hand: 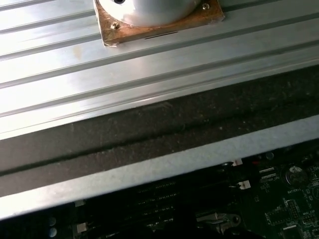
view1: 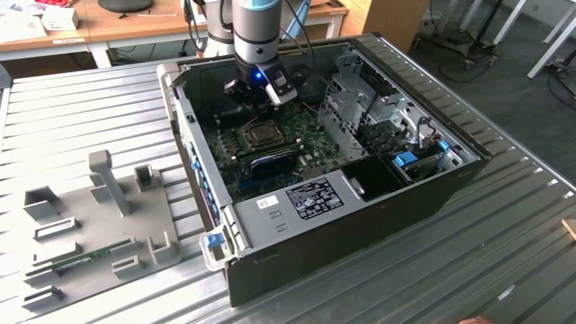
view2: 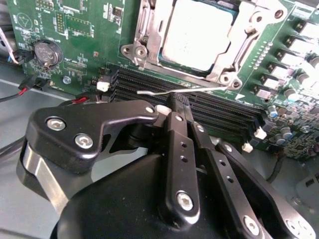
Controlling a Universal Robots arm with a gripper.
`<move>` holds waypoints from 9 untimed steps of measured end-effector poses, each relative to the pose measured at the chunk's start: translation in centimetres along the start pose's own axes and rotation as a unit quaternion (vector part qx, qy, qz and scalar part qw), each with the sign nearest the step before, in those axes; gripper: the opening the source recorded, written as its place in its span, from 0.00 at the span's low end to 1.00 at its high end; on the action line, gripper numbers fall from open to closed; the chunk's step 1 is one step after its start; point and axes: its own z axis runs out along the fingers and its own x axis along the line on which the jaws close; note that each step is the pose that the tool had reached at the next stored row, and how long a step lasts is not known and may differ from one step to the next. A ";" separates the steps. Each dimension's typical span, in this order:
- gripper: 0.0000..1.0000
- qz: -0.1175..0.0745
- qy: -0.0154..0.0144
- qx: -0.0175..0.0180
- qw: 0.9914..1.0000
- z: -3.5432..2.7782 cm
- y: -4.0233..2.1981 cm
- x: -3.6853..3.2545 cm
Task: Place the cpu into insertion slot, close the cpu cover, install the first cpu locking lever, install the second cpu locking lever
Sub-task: 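Install the first cpu locking lever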
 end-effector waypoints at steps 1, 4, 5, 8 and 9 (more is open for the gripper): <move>0.10 0.000 0.000 0.000 1.000 0.08 -0.02 -0.03; 0.10 0.000 0.000 0.000 1.000 0.27 -0.06 -0.11; 0.10 0.000 0.000 0.000 1.000 0.33 -0.08 -0.14; 0.10 0.000 0.000 0.000 1.000 0.52 -0.13 -0.23; 0.10 0.000 0.000 0.000 1.000 0.57 -0.15 -0.26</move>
